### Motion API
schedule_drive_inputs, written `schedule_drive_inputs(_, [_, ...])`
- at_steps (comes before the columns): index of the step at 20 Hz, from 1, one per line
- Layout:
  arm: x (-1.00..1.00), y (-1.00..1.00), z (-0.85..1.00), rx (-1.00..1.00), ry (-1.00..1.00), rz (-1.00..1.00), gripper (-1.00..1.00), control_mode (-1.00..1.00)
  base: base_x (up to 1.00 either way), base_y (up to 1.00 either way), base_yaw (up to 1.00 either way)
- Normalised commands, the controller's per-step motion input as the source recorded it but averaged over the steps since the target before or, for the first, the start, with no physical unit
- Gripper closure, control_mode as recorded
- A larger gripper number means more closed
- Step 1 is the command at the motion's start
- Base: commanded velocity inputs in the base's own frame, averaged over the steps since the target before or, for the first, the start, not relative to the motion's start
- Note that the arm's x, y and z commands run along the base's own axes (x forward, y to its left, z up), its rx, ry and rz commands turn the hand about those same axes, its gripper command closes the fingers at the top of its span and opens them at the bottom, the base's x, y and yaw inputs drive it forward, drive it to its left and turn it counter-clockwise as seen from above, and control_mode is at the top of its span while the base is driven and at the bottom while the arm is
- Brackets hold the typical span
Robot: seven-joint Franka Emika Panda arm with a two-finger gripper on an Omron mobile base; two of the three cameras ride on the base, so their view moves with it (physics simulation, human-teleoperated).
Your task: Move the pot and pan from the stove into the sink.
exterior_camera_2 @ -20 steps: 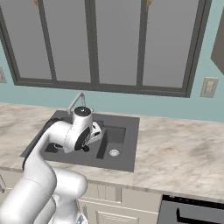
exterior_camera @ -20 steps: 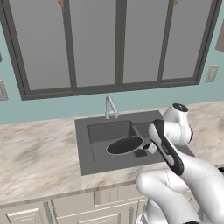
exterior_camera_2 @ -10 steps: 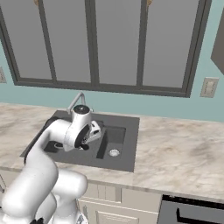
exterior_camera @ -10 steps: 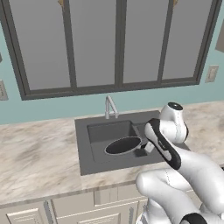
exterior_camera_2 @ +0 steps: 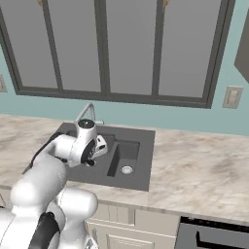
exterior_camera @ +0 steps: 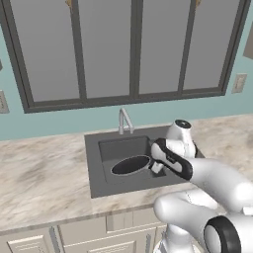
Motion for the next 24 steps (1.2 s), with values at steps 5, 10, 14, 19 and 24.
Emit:
schedule_drive_inputs(5, [0.61,0.29,-0.23,0.0,0.08,0.0,1.0,-1.0,0.0,0.0,0.0])
schedule_drive_inputs(10, [0.56,0.13,-0.27,0.0,0.09,0.0,1.0,-1.0,0.0,0.0,0.0])
schedule_drive_inputs(14, [0.49,0.0,-0.24,0.0,0.06,0.0,1.0,-1.0,0.0,0.0,0.0])
schedule_drive_inputs(19, [0.27,-0.01,-0.25,0.0,0.0,-0.01,1.0,-1.0,0.0,0.0,0.0])
schedule_drive_inputs(24, [0.02,-0.08,-0.17,0.0,-0.02,0.0,1.0,-1.0,0.0,0.0,0.0])
